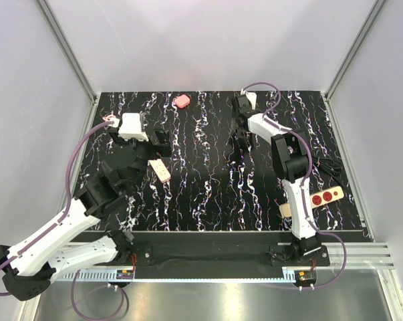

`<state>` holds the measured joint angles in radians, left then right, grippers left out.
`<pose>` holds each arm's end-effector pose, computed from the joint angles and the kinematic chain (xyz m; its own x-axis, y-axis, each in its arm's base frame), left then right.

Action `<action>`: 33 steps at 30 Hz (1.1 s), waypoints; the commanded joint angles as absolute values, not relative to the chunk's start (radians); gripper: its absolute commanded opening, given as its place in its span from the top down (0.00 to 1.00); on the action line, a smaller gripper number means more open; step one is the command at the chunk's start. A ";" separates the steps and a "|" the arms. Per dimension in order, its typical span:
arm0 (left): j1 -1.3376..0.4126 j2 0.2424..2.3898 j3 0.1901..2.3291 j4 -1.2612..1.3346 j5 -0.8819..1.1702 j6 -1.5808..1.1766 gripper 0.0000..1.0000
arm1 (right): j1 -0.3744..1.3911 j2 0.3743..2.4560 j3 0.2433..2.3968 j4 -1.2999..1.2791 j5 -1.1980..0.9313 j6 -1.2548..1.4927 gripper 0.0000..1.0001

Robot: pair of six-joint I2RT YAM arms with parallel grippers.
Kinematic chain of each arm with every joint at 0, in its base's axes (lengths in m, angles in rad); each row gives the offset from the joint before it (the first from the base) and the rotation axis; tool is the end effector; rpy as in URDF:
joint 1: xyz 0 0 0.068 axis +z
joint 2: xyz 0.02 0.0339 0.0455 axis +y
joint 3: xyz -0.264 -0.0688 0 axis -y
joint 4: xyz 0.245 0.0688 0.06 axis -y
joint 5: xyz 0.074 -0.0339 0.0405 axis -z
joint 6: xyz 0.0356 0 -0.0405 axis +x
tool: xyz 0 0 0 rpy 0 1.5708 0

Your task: Insert the plug

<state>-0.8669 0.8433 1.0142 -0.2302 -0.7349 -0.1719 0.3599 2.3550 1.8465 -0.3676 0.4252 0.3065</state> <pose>0.1320 -0.1186 0.4055 -0.0604 -0.1249 -0.9903 0.1239 0.9835 -0.1316 0.4898 0.1686 0.1518 -0.7077 0.0274 -0.7059 0.1467 0.9832 -0.1090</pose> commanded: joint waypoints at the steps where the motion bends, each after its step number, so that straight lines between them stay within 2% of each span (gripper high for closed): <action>1: -0.867 0.831 1.002 -0.173 -0.758 -0.161 0.01 | 0.350 2.384 1.890 -0.383 0.427 0.256 0.30; 2: -0.867 0.830 1.000 -0.173 -0.753 -0.160 0.01 | 0.351 2.388 1.891 -0.382 0.422 0.252 0.34; 5: -0.867 0.830 0.996 -0.166 -0.743 -0.150 0.01 | 0.351 2.379 1.875 -0.383 0.403 0.236 0.52; 6: -0.867 0.828 0.996 -0.161 -0.739 -0.147 0.01 | 0.351 2.367 1.856 -0.383 0.394 0.224 0.64; 11: -0.867 0.831 0.992 -0.155 -0.674 -0.144 0.01 | 0.360 2.219 1.712 -0.353 0.190 0.179 0.79; 16: -0.859 0.871 1.005 -0.173 -0.540 -0.185 0.01 | 0.432 1.955 1.275 -0.172 0.110 0.198 0.83; 21: -0.777 0.963 1.067 -0.261 -0.367 -0.313 0.01 | 0.605 1.674 0.935 -0.026 0.254 0.173 0.85; 25: -0.692 1.052 1.117 -0.305 -0.098 -0.405 0.03 | 0.683 1.447 0.804 -0.011 0.325 0.178 0.88; 27: -0.640 1.100 1.132 -0.313 -0.011 -0.451 0.09 | 0.695 1.291 0.732 0.034 0.319 0.189 0.90; 33: -0.499 1.251 1.086 -0.144 0.545 -0.633 0.12 | 0.701 0.931 0.605 0.097 0.134 0.201 0.91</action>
<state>-0.5423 1.1839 1.0851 -0.2825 0.1623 -0.5030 0.6983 1.0367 0.6464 -0.0090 0.2138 0.1947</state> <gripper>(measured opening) 0.893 0.521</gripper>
